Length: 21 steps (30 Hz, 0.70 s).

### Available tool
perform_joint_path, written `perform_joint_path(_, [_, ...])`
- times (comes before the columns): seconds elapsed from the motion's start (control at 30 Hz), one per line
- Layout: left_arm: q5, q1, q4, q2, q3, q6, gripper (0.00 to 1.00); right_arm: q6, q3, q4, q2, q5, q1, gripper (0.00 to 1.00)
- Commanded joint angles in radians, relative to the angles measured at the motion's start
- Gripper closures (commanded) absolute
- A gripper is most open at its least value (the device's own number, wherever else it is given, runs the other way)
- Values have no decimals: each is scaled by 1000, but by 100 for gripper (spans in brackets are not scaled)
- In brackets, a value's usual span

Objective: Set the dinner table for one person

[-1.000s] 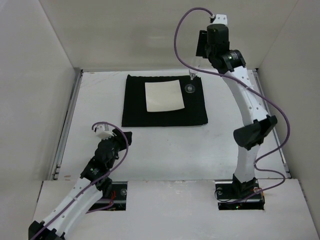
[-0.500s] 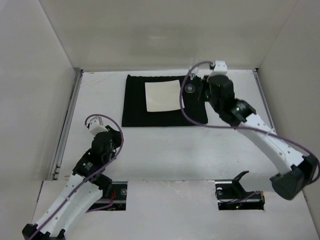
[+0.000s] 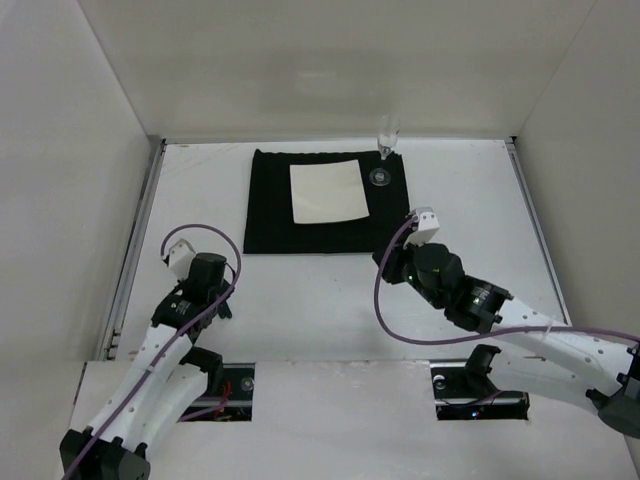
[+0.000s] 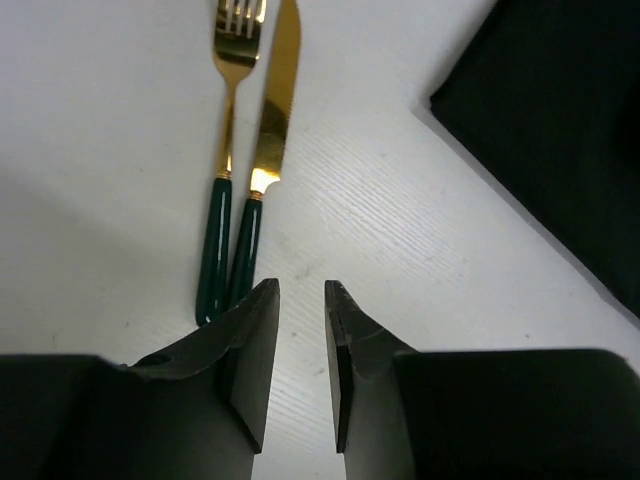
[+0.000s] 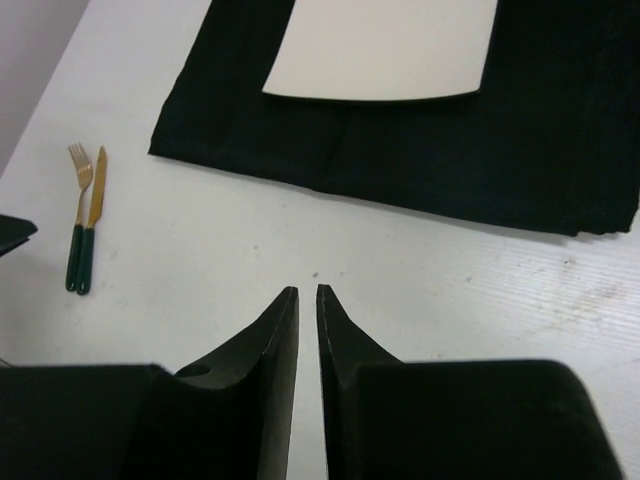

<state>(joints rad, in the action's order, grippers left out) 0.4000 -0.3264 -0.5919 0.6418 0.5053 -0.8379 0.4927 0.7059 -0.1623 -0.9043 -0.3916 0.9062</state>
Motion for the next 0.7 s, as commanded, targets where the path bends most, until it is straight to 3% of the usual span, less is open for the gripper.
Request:
perform_joint_path(0.0, [8, 25, 20, 31, -8, 20, 76, 24, -38, 147, 28, 6, 21, 80])
perform_joint_path(0.13, [31, 28, 9, 67, -22, 5, 72, 24, -103, 211, 50, 36, 23, 77])
perform_joint_path(0.67, [23, 71, 53, 193, -50, -17, 75, 30, -198, 343, 64, 91, 20, 71])
